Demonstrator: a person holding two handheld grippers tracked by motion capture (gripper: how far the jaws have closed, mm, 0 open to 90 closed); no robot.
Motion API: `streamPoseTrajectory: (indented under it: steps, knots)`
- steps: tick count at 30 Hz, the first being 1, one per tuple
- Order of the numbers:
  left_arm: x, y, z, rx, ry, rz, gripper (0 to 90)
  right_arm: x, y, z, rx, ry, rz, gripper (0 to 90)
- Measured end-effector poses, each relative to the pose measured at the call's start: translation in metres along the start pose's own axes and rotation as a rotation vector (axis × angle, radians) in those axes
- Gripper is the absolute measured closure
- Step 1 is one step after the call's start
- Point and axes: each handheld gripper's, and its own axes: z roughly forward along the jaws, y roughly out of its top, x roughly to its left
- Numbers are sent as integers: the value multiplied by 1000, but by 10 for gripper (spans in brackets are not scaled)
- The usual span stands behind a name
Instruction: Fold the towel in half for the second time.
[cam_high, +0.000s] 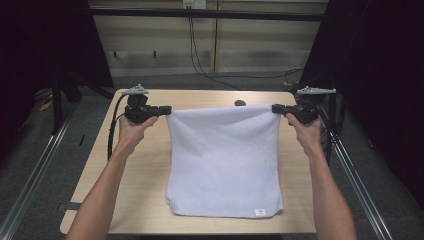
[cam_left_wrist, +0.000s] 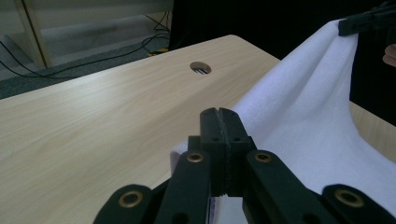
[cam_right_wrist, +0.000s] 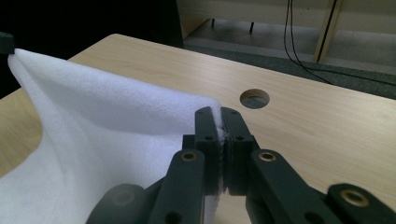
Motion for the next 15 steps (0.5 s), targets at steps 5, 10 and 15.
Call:
streamPoseTrajectory:
  steps: [5, 10, 15]
  knots:
    - [2, 5, 3, -19, -1, -7, 900, -7, 0, 2, 0, -4, 20, 865]
    - [1, 16, 5, -60, 5, -14, 900, -11, 5, 5, -10, -15, 33, 865]
    - [0, 17, 0, -66, 5, -1, 900, -10, 7, 4, -26, -6, 29, 865]
